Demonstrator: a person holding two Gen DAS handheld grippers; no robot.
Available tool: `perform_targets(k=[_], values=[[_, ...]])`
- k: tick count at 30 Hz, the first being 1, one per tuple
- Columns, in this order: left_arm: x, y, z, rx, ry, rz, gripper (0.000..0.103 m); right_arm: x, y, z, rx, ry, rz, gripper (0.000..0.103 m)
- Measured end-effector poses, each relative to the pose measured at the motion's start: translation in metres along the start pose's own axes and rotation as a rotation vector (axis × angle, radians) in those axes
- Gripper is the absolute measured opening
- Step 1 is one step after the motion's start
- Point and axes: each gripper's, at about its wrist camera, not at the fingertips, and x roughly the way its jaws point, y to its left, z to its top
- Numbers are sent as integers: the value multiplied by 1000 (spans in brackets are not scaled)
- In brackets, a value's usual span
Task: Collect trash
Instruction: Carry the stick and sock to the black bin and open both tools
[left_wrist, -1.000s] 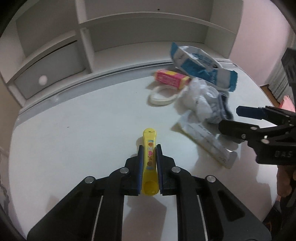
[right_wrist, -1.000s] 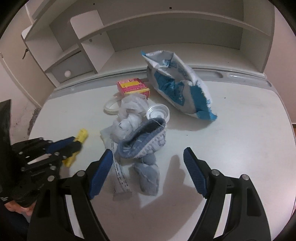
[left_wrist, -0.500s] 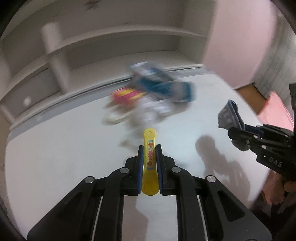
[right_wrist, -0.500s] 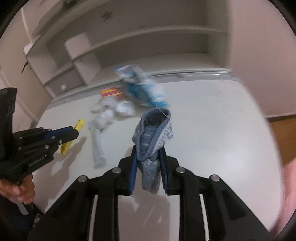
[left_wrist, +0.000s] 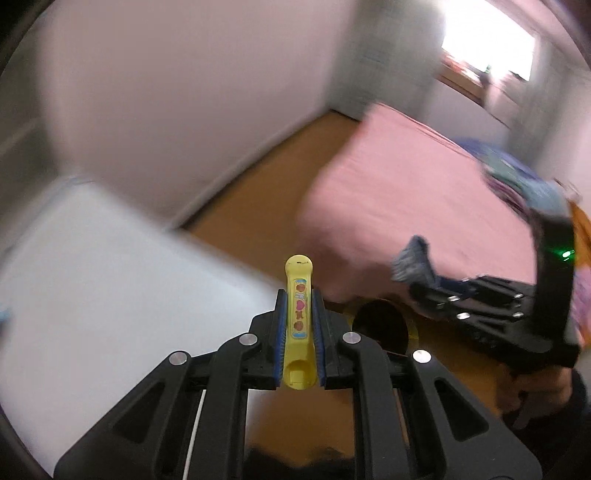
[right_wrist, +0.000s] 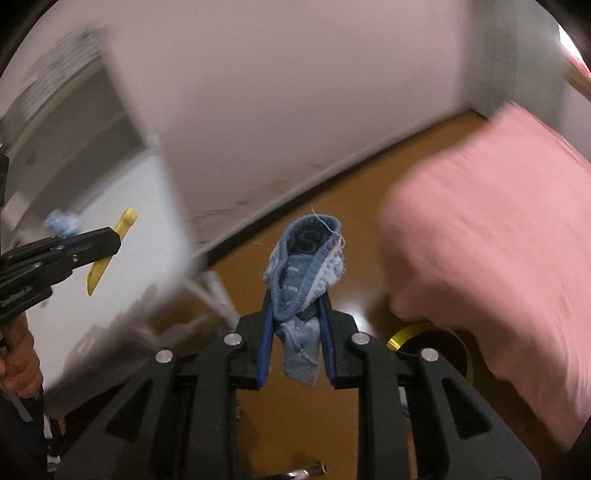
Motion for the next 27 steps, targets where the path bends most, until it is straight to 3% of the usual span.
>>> perform_targets(k=[7,11,19,27], values=[[136,-121,4,179,173,-181,12,21,-145,-56,245,93,-124,23],[197,-146,-2,237,261,-209,12,47,-195,-83,319,158,-138,23],[289,-157,-27,267,376,-191,12,97,-244,-113,396,233,-112,23],[322,-164,-43,262,424,-181,12,128,-261,-114,415,261,-95,23]])
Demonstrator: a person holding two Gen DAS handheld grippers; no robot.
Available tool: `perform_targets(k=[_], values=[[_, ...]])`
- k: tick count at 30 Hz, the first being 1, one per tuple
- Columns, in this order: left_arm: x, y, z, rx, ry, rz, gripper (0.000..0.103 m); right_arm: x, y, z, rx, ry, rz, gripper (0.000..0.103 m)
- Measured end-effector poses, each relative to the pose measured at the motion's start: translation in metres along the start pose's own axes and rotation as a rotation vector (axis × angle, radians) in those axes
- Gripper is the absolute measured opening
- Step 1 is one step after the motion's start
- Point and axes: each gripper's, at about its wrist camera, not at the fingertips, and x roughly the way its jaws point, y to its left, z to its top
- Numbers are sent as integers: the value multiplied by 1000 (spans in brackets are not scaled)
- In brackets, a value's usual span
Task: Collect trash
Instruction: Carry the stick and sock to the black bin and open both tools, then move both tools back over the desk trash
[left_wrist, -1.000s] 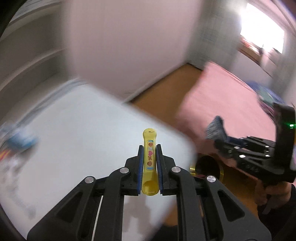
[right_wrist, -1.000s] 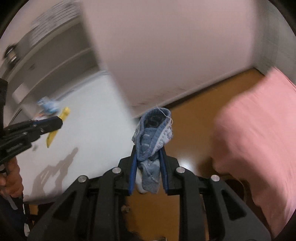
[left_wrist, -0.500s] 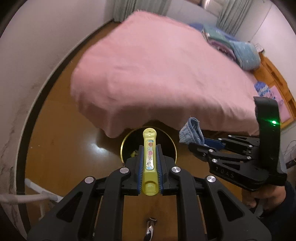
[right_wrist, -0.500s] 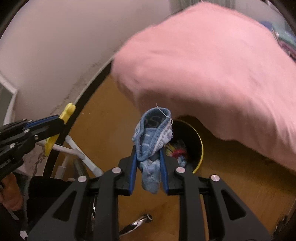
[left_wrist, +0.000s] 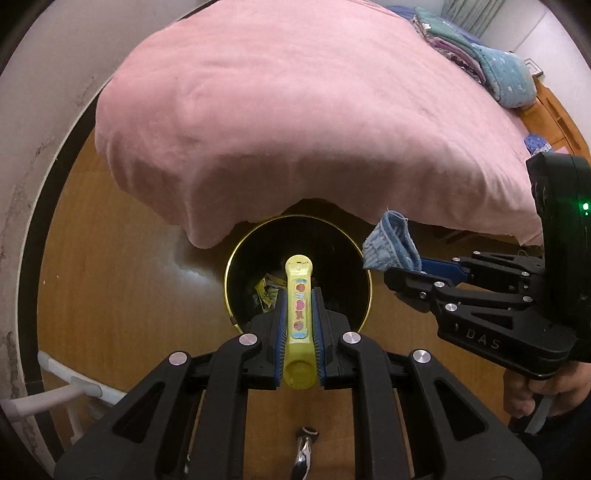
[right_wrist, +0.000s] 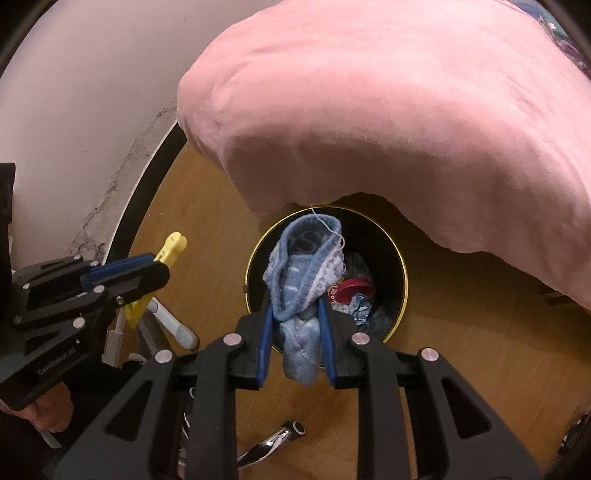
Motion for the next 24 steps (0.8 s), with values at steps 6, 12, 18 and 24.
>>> perform_targets(k=[6,12,18,24], values=[[6,0,7,-7,1,-14,12,3,-5,-2,10,-8,4,28],[0,-4,7,6,-11,-16,40,-12,-7,-1,28,-47,2,52],[-50,0,1,-24,-103,21,66,-46,9,1,0,-93,8,59],[-169,21,-33,-69,-270,186,92,-103,80,5,-120,-192,52,67]])
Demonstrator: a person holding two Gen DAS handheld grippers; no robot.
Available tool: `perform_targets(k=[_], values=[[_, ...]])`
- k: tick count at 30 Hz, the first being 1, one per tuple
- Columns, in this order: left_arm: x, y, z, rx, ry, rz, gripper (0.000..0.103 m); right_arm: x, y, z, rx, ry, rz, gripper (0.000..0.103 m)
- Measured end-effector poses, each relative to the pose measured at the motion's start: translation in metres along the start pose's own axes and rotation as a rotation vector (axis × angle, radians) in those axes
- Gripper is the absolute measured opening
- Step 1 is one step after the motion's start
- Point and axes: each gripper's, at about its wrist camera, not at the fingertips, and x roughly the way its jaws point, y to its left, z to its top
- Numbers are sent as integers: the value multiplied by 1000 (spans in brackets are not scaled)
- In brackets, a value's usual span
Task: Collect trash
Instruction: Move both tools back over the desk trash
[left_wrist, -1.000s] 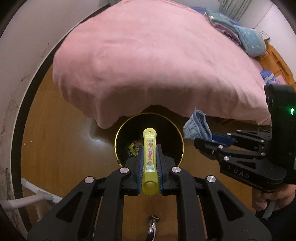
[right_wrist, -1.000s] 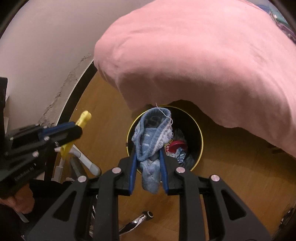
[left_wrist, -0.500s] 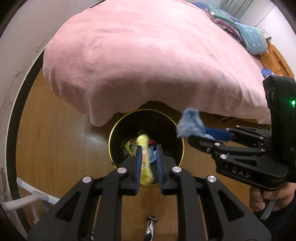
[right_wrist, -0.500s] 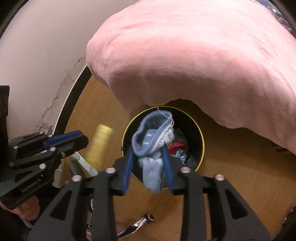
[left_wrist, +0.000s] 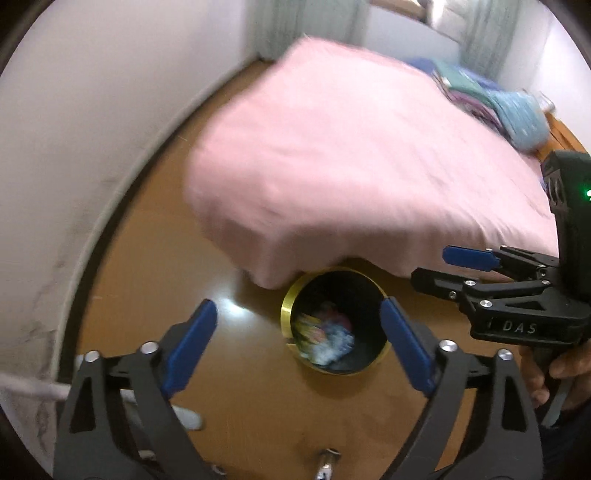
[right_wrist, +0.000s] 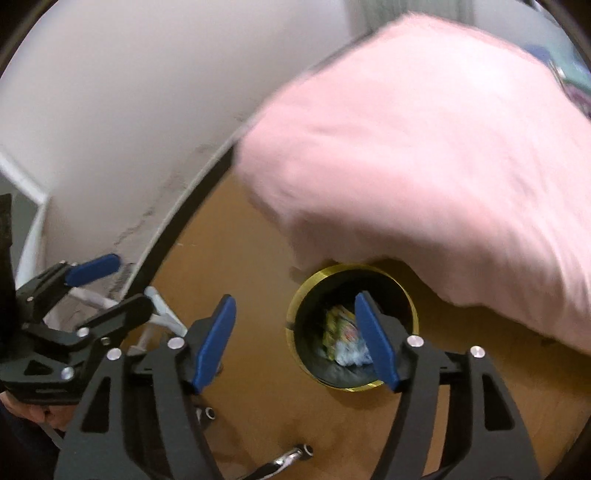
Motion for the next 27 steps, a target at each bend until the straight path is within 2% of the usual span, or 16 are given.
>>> perform_targets(k=[4,7,8,10,12,15,18,21,24,27], values=[[-89,56,-24,-96,-80,132,92,-24,93,15,-149,-52,94,70],[-155,114,-60,-205,-114,250,93,-32,176,16,-281,-59,188,70],[-180,142,-82,-265,-113,313,93,-32,206,13,-327,-54,220,70],[-211,179,-113,-355,-104,392,93,-31,264,3,-417,-39,283,70],[-251,226,-161,-482,-101,477,93,-27,319,-12,-506,-10,339,70],[-305,276,-228,-638,-110,593,93,-22,412,-47,-671,36,422,70],[-349,311,-286,-759,-117,661,93,-20,479,-77,-793,68,472,70],[-376,333,-330,-838,-117,694,93,-16,551,-114,-908,116,529,70],[-393,354,-362,-891,-112,713,93,-13,599,-147,-995,143,551,70],[-406,373,-380,-915,-126,692,93,-9,637,-175,-1076,159,550,70]])
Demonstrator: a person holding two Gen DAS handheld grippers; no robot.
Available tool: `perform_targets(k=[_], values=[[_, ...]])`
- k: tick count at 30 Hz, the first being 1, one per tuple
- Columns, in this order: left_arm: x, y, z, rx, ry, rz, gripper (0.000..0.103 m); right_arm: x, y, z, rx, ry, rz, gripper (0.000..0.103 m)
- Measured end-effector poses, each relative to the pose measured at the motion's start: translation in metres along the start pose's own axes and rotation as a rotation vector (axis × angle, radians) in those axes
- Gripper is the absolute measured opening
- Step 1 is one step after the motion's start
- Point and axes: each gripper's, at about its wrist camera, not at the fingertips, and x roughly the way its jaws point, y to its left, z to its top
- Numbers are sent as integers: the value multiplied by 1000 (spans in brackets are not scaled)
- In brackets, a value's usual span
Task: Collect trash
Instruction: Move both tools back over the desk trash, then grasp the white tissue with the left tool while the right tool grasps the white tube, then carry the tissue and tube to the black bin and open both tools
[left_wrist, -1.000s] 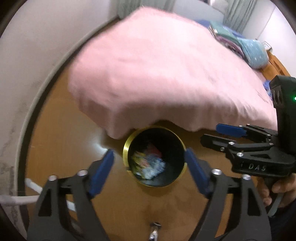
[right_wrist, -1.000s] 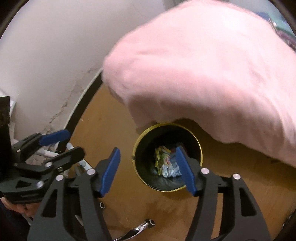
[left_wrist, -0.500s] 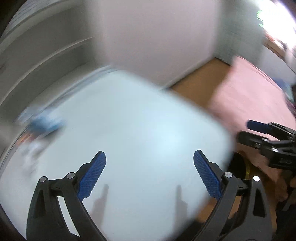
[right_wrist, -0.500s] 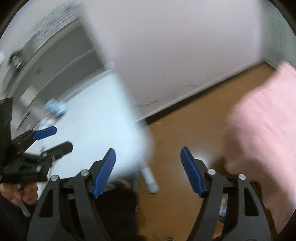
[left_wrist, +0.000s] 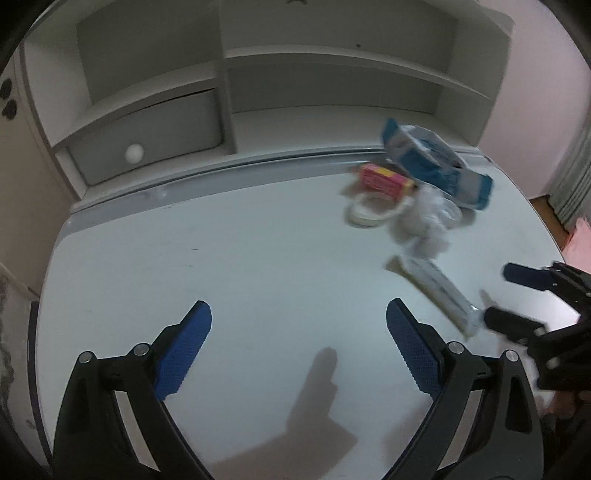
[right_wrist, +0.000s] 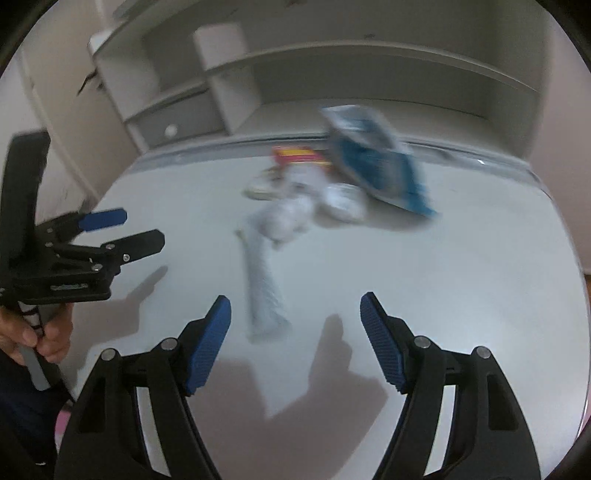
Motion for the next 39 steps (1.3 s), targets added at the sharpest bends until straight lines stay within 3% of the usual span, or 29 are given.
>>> perform_targets(k=[4,7,8,9,12,19,24,27,29,32,39], values=[[15,10,11,1,18,-53,93,28,24,12,-75,37,-28,66],[21,3,21,39,10,-56,93,41,30,16,-106,56,-48,47],[24,2,23,44,8,-64,93,42,30,16,-122,47,-64,26],[25,-5,28,50,6,-74,93,41,30,16,-129,45,-67,17],[30,-26,39,87,-9,-111,93,33,20,10,-106,61,-8,15],[53,-94,49,200,-8,-143,93,-11,-15,-26,-48,45,-34,15],[70,-120,49,192,17,-132,92,-32,-44,-50,34,37,-63,15],[77,-126,50,188,18,-94,74,-46,-60,-64,63,30,-70,15],[80,-127,49,172,36,-97,46,-51,-67,-70,81,21,-73,15],[73,-126,46,149,40,-87,38,-65,-80,-81,102,2,-72,15],[22,-143,24,202,-16,-42,38,-98,-108,-106,184,-60,-112,15]])
